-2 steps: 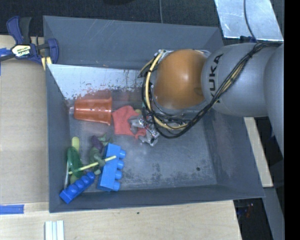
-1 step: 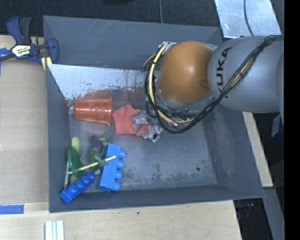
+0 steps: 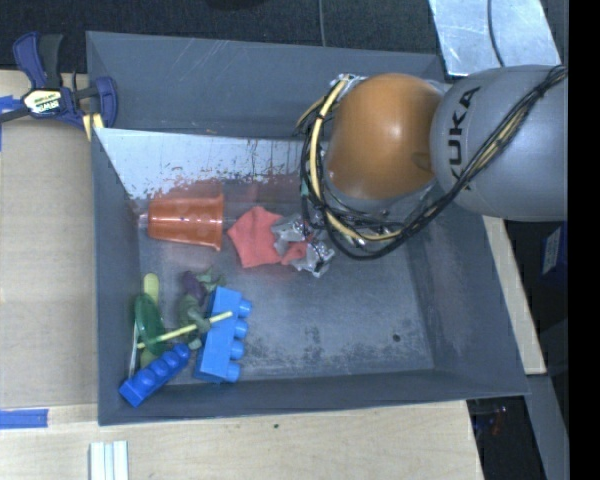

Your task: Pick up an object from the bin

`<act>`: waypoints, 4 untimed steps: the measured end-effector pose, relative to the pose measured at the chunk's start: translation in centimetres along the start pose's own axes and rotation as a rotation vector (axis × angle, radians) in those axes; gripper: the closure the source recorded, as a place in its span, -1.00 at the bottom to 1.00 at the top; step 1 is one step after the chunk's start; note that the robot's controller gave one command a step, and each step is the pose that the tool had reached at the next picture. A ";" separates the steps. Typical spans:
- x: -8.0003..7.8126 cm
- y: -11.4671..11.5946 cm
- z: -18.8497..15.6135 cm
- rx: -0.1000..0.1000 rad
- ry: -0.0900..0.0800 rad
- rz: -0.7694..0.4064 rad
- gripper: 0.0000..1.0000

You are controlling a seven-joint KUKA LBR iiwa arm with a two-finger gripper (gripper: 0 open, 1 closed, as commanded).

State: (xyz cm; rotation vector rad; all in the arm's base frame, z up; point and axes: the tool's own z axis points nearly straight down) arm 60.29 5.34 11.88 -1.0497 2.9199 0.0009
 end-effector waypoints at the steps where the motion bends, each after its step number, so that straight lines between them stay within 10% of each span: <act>1: 1.5 -3.8 4.6 0.002 -0.005 -0.317 1.00; 2: 1.5 -3.8 4.6 0.001 -0.005 -0.317 1.00; 4: 1.7 -3.1 -8.7 -0.001 -0.004 -0.347 1.00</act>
Offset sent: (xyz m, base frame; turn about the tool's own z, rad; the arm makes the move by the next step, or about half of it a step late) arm 0.0000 0.0000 0.0000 0.0000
